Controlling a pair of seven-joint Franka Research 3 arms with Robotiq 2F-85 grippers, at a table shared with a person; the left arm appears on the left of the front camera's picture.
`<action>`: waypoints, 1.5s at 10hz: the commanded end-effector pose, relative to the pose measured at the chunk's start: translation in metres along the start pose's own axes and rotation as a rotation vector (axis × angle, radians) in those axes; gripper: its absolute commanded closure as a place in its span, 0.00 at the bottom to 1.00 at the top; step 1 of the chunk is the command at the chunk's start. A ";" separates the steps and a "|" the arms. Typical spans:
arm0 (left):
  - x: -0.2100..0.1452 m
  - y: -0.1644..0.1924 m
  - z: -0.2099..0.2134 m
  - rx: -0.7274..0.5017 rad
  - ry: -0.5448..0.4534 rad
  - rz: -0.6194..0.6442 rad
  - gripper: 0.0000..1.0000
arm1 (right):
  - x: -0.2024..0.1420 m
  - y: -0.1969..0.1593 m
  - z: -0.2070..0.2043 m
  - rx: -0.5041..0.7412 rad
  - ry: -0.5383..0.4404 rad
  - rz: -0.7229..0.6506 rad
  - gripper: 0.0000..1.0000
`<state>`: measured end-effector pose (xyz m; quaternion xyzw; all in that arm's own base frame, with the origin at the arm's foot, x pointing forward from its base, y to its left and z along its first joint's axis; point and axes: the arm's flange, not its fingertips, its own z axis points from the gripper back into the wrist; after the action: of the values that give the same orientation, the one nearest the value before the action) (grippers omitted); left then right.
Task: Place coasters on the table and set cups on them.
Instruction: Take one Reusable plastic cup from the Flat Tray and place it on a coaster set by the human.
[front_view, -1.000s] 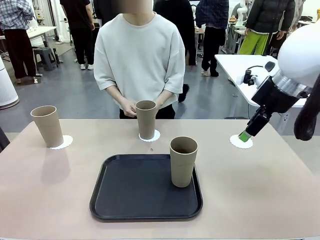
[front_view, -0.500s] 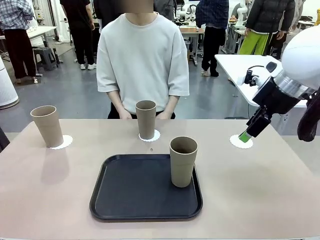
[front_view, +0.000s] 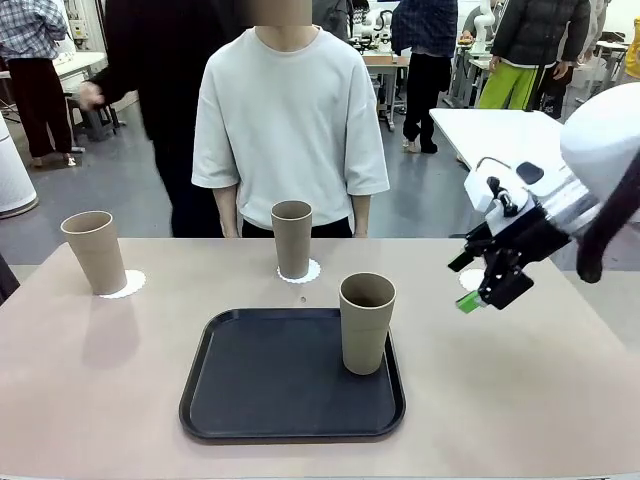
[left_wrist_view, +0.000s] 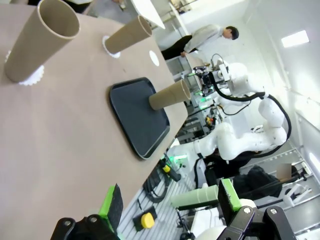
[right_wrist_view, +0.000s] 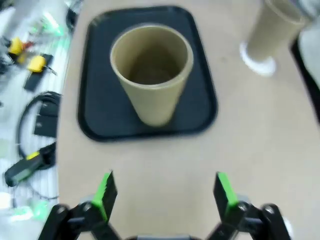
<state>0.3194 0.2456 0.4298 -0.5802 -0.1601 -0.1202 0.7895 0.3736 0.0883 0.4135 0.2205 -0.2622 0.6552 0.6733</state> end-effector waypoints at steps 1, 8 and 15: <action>0.000 -0.001 0.002 0.000 -0.007 -0.005 0.00 | -0.010 -0.014 -0.019 0.106 -0.115 0.041 0.00; 0.000 -0.001 0.002 0.000 -0.007 -0.005 0.00 | -0.016 -0.007 -0.021 0.085 -0.118 -0.016 0.00; 0.000 -0.001 0.002 0.000 -0.007 -0.005 0.00 | -0.041 -0.029 -0.076 0.139 -0.282 0.010 0.00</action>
<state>0.3195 0.2456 0.4298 -0.5801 -0.1600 -0.1203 0.7896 0.3987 0.1006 0.3374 0.3497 -0.3022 0.6319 0.6222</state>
